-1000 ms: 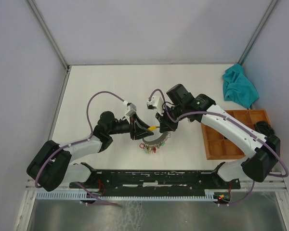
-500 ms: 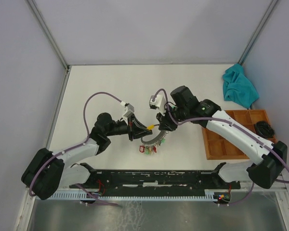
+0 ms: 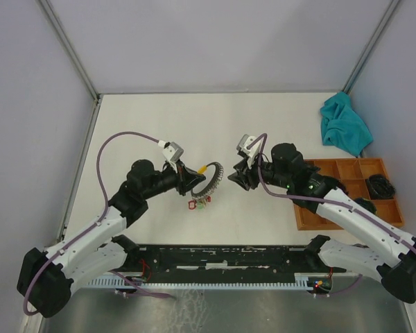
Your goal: Put the keys on the keyring
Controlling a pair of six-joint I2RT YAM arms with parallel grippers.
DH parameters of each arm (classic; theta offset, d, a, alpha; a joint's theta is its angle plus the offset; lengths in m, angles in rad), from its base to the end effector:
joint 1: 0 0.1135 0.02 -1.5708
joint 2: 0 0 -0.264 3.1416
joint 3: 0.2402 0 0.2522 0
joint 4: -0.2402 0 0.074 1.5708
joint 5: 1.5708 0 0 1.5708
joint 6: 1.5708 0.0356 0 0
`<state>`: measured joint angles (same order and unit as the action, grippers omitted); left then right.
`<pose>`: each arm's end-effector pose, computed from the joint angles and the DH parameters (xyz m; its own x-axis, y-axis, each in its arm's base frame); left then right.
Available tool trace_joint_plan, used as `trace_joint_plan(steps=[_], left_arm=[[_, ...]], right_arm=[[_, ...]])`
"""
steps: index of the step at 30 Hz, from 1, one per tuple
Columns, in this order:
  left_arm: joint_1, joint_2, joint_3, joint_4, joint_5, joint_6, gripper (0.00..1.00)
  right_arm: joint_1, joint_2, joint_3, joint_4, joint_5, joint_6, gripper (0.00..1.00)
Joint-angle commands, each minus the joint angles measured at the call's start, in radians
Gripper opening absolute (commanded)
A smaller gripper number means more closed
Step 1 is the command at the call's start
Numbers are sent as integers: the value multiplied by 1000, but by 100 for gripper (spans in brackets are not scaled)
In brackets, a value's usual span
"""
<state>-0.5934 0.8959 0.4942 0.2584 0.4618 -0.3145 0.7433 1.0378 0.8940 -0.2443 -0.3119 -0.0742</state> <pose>0.1642 -0.1299 0.2640 -0.3805 -0.0774 -0.9215 0.7871 0.4960 -0.3667 0.1669 0.1683 0.3243 -0.2146 -0.2931 -0.9317 -0.8715 0.4881 0.0472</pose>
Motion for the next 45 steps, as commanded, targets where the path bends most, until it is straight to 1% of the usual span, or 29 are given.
trace_joint_plan(steps=[1, 4, 8, 10, 13, 16, 21, 26, 31, 38, 45], left_arm=[[0, -44, 126, -160, -86, 108, 3], [0, -61, 167, -225, -93, 151, 3], [2, -86, 211, -288, -131, 199, 3], [10, -78, 249, -350, -126, 229, 3], [33, -32, 331, -434, -51, 289, 3], [63, 22, 391, -466, 40, 315, 3], [106, 49, 407, -442, 102, 304, 3], [146, 27, 380, -427, 142, 299, 3], [170, 2, 329, -354, 189, 256, 3], [183, -3, 315, -343, 213, 247, 3], [194, -3, 307, -328, 224, 228, 3]], right_arm=[[-2, -41, -64, 241, 28, 10, 48], [-2, -31, -86, 264, 10, -23, 48], [-1, -4, -78, 259, 11, 25, 47], [-2, 4, -90, 274, -17, 28, 46], [-2, 4, -153, 397, -53, 31, 47], [-1, 19, -208, 520, -71, 24, 47], [0, 72, -267, 683, -102, 1, 48], [2, 131, -327, 855, -110, -22, 45], [9, 202, -359, 1015, -136, -54, 41], [28, 253, -364, 1114, -133, -78, 35], [36, 261, -362, 1105, -133, -81, 29]])
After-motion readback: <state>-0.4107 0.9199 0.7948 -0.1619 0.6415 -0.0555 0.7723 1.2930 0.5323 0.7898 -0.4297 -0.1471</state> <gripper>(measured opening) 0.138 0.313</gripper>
